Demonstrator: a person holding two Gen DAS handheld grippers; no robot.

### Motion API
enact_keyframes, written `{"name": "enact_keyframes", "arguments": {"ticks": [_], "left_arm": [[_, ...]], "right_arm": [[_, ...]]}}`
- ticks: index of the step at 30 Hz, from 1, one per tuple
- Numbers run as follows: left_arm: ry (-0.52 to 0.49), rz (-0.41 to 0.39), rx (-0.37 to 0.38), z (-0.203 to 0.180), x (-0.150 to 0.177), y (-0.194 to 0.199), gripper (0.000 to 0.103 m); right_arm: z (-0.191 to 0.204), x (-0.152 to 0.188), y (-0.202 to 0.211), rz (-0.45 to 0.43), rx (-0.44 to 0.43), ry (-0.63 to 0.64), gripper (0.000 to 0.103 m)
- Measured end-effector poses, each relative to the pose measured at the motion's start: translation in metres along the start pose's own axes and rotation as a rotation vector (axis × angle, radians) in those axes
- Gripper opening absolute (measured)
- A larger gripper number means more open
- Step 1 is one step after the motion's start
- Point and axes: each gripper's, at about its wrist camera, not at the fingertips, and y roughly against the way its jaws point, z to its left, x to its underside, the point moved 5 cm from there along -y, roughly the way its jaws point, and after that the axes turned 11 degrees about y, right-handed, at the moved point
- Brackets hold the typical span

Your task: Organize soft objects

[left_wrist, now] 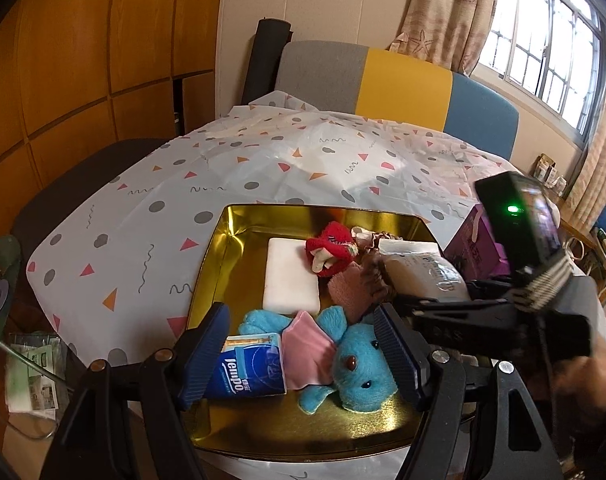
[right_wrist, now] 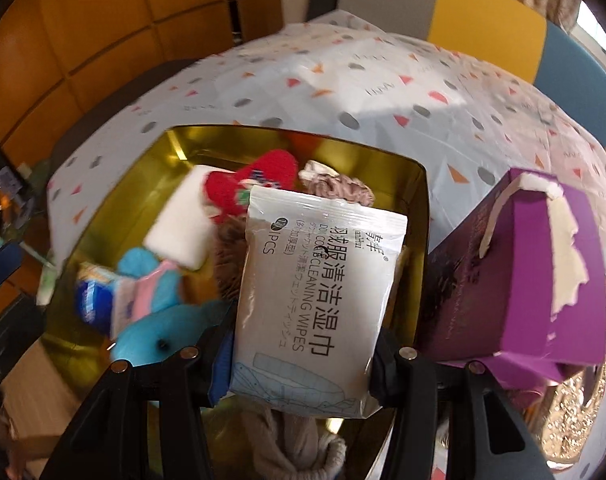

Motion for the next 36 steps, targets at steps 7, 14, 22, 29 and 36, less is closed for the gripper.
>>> {"name": "enact_keyframes", "arguments": {"ticks": [7,14,22,29,36], "left_arm": [[0.021,0.020,-0.011,0.004,0.003,-0.008,0.075],[0.021,0.018,-0.025,0.006,0.003,-0.008,0.080],[0.014,0.014,-0.025,0.004,0.002,-0.005,0.082],[-0.004,0.003,-0.018,-0.007,0.002,0.000,0.085],[-0.027,-0.004,-0.014,-0.019,0.004,0.005,0.088]], "right_arm": [[0.011,0.006,-0.005,0.003,-0.122,-0.012,0.053],[0.011,0.009,0.011,-0.079,-0.153,-0.040,0.068],[0.015,0.015,0.048,-0.171,-0.105,-0.007,0.075],[0.019,0.028,0.050,-0.201,-0.085,-0.004,0.065],[0.015,0.034,0.037,-0.186,-0.026,-0.007,0.064]]}}
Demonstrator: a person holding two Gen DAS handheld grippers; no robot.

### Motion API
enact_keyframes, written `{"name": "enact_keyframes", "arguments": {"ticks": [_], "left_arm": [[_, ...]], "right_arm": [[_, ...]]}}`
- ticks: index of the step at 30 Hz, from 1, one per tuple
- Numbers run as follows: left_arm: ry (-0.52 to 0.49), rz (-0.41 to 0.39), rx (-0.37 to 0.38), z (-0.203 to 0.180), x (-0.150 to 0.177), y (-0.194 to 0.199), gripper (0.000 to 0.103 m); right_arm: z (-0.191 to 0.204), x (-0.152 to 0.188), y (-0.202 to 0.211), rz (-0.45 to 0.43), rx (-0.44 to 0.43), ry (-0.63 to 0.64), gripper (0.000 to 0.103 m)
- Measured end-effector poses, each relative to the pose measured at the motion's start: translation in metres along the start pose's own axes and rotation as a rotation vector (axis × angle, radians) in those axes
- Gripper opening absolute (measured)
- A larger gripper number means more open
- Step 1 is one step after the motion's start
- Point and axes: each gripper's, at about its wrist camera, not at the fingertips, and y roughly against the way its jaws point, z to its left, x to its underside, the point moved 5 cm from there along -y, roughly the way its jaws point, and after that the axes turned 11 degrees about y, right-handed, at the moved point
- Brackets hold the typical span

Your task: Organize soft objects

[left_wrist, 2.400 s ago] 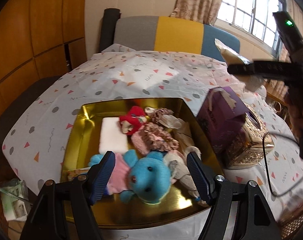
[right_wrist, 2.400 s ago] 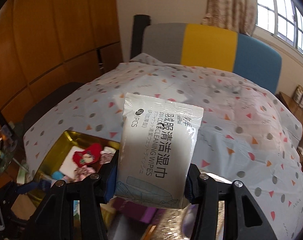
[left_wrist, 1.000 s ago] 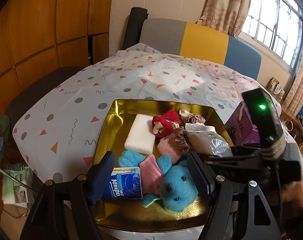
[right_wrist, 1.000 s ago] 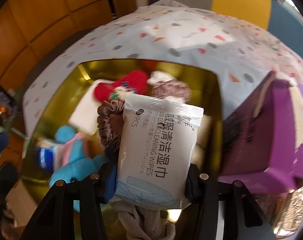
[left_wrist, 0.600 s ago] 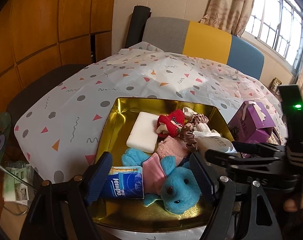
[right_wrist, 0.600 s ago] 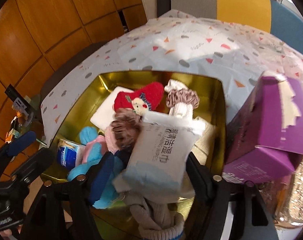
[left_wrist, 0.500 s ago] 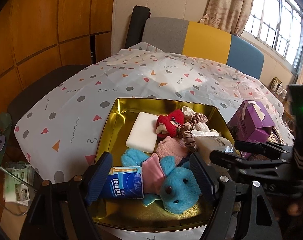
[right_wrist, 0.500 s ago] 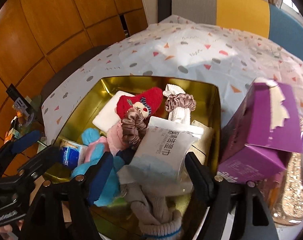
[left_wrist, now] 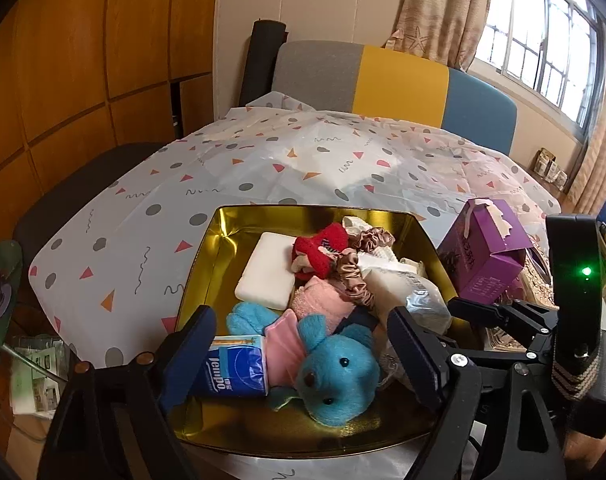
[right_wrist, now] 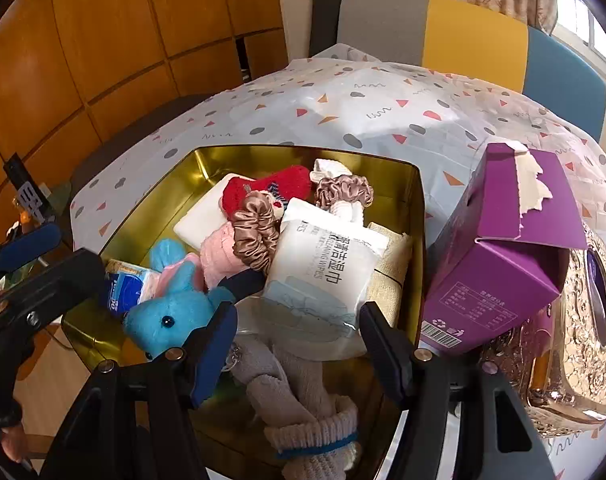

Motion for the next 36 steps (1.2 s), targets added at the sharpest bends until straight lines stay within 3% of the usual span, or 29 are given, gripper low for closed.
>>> {"name": "enact_keyframes", "arguments": {"ticks": [6,13,21,36], "left_arm": [[-0.010,-0.014,-0.008,-0.007,0.001,0.005,0.091],[-0.029,-0.047,-0.006,-0.024,0.005,0.015,0.103],[-0.084,-0.063,0.031,-0.054,0.018,0.027,0.103],[-0.094,-0.074,0.033,-0.078,0.027,0.028,0.103]], "right_arm": [[-0.003,0.001,0.031,-0.062,0.036,-0.017,0.065],[-0.024,0.012,0.074,-0.139,0.209,-0.108,0.065],[-0.060,0.042,0.102,-0.132,0.379,-0.247,0.065],[-0.080,0.062,0.125,-0.160,0.465,-0.328,0.065]]}}
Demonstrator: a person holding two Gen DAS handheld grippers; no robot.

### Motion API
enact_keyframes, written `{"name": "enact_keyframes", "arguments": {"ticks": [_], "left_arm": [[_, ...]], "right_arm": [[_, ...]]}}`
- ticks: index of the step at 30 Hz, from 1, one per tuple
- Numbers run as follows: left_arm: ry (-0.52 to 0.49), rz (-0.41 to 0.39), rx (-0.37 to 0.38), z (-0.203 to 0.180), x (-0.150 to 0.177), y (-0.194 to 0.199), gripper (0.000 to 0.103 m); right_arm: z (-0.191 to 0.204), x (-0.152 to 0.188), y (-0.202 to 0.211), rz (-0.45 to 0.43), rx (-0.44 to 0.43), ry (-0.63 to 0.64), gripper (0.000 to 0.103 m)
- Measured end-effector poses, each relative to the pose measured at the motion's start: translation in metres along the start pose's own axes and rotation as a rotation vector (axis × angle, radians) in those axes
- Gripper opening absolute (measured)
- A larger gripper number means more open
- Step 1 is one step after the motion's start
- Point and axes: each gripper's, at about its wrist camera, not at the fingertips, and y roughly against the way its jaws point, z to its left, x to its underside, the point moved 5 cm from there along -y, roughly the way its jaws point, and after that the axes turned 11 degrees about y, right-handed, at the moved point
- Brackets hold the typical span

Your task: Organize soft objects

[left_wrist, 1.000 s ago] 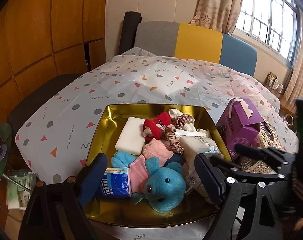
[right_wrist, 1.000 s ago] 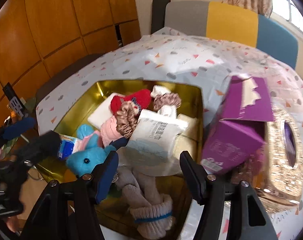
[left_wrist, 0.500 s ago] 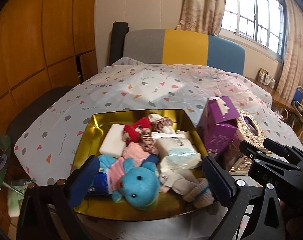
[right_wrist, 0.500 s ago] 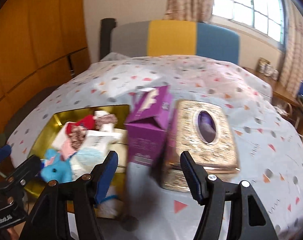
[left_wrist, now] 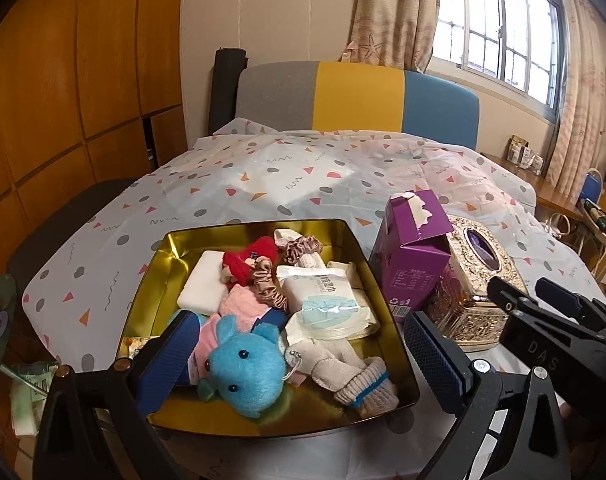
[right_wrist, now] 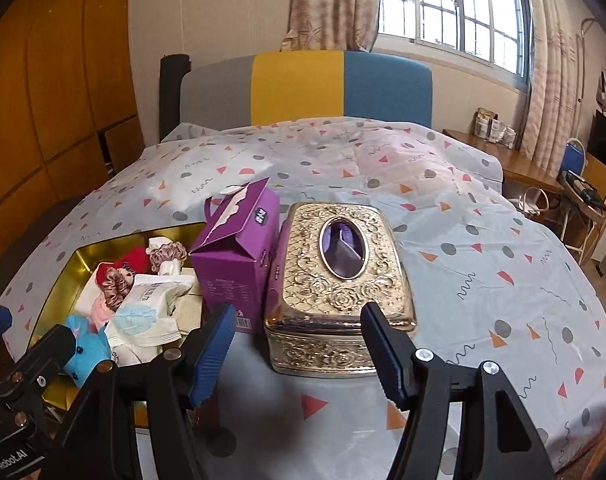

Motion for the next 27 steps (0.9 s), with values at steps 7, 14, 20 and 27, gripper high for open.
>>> {"name": "enact_keyframes", "arguments": {"ticks": [7,14,20,27], "left_arm": [[0.007,-0.009,-0.035,0.004,0.002,0.001,0.103],[0.011,-0.009,-0.043,0.006,0.002,0.001,0.103],[0.012,-0.005,-0.047,0.006,0.003,0.000,0.103],[0.015,-0.002,-0.048,0.008,0.004,0.000,0.103]], "right_arm": [[0.006,0.002,0.000,0.002,-0.011,0.012,0.065],[0.011,0.003,0.000,0.004,-0.017,0.015,0.065],[0.011,0.002,-0.001,0.004,-0.018,0.014,0.066],[0.014,0.002,-0.003,0.010,-0.022,0.015,0.065]]}}
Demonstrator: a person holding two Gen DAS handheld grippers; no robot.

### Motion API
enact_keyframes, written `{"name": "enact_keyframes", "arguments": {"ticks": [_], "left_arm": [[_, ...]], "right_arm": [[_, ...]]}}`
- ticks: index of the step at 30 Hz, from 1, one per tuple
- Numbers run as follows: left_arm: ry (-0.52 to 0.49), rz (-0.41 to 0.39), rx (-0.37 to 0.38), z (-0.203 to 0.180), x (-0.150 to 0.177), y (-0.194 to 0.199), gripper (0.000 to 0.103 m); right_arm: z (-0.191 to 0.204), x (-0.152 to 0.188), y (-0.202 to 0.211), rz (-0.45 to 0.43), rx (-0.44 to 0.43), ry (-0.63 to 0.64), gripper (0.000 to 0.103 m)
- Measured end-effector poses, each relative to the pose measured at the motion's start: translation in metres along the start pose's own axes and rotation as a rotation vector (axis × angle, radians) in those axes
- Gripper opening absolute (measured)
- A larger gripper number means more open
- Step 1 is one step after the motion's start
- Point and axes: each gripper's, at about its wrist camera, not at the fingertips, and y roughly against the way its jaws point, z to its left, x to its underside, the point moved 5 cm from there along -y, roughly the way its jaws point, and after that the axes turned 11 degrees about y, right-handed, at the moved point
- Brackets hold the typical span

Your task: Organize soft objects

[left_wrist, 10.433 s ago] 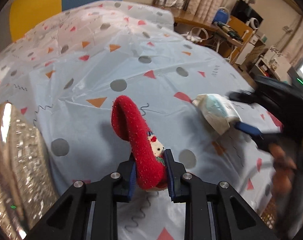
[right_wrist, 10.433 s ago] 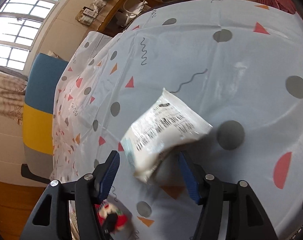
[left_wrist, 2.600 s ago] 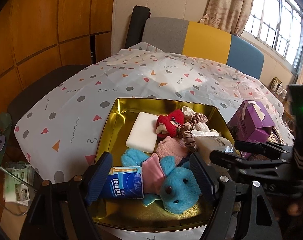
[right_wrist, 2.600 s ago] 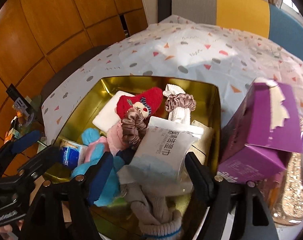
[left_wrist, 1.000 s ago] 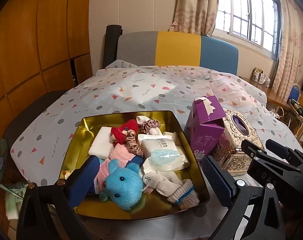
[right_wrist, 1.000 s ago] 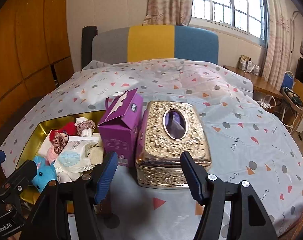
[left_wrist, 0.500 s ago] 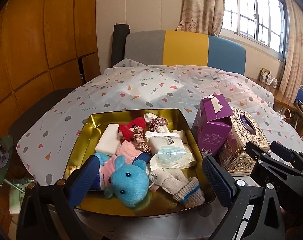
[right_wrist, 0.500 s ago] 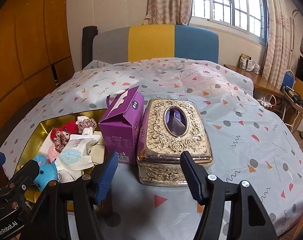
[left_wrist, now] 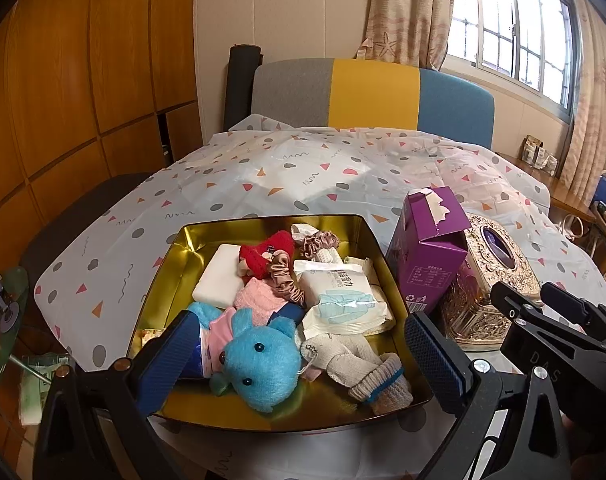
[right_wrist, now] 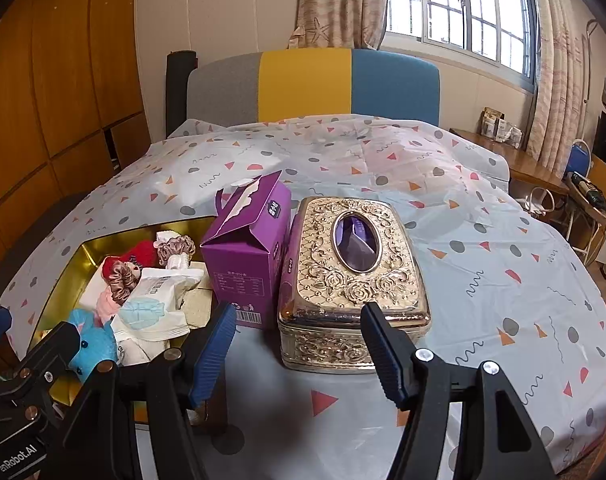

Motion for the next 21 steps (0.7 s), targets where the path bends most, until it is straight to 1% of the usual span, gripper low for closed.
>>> {"name": "enact_keyframes", "arguments": {"ticks": [21], "left_arm": [[0.007,0.012,0.003,0.0009,0.0018,0.0007,0.103]], "right_arm": [[0.0024,-0.0001,-0.0015,0.005,-0.004,0.001,0.065]]}}
